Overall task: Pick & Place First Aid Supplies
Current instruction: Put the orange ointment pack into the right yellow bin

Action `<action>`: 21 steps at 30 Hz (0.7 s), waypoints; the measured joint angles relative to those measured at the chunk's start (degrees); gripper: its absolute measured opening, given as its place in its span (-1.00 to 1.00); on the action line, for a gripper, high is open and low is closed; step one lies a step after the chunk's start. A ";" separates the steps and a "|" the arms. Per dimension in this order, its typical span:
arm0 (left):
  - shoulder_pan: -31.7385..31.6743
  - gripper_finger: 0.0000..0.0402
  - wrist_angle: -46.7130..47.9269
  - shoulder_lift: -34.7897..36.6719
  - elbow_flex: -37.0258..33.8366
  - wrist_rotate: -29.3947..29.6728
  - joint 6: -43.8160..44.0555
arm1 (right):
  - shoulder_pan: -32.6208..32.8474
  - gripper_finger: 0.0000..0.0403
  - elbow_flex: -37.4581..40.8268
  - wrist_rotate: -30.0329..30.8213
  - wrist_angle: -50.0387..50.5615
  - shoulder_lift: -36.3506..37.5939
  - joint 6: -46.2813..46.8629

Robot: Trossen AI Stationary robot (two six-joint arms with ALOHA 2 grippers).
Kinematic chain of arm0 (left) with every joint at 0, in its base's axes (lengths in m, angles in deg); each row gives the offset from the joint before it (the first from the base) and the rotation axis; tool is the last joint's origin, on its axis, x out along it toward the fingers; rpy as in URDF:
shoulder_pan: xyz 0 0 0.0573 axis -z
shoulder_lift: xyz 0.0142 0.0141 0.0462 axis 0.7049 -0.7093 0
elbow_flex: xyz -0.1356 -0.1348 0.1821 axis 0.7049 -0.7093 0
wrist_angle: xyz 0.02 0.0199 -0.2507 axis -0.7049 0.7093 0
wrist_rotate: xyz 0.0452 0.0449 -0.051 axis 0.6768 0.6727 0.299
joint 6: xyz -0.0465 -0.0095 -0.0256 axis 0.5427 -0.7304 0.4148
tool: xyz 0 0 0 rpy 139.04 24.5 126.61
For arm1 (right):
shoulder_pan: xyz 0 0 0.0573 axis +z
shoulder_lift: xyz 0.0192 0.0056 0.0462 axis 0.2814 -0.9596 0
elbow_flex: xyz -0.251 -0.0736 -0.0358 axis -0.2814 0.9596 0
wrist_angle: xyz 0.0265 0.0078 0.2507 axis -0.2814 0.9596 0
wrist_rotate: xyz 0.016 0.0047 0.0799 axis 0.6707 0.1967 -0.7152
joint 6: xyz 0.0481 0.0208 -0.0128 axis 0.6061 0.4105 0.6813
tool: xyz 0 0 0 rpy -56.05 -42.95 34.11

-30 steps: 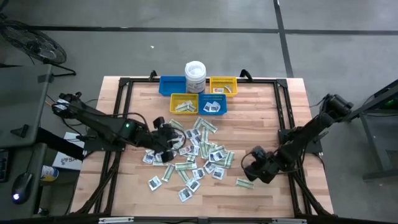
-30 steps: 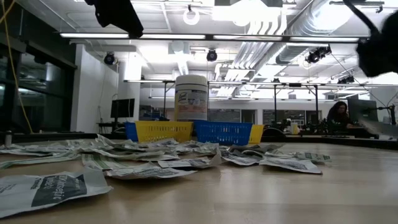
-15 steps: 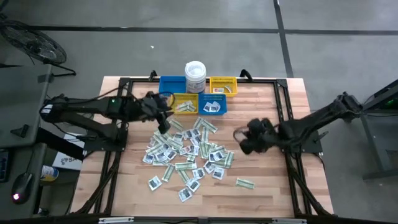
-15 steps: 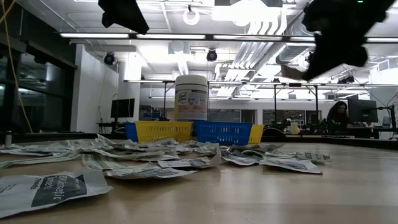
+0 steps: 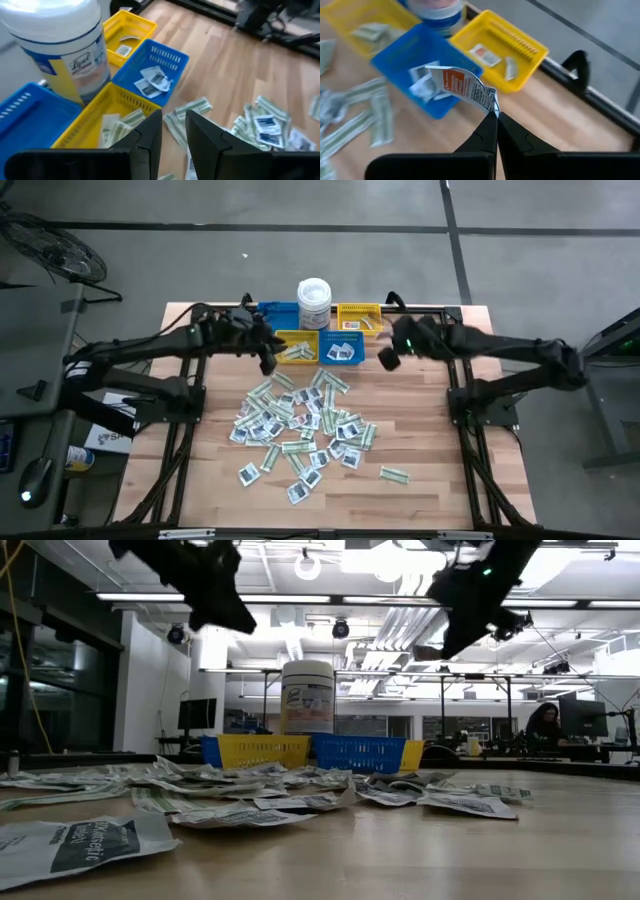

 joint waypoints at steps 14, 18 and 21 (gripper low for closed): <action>-28.65 -0.57 -9.42 0.24 -10.16 -23.28 -9.10 | -18.64 -1.00 -9.74 -9.43 -9.95 -22.10 -8.67; -33.85 -0.57 -10.01 0.24 -10.91 -28.35 -10.91 | -20.67 -1.00 -10.19 -10.46 -12.46 -28.13 -7.30; -36.38 -0.57 -10.29 0.24 -10.91 -30.62 -11.76 | -21.57 -1.00 -10.19 -13.34 -13.70 -31.89 -4.52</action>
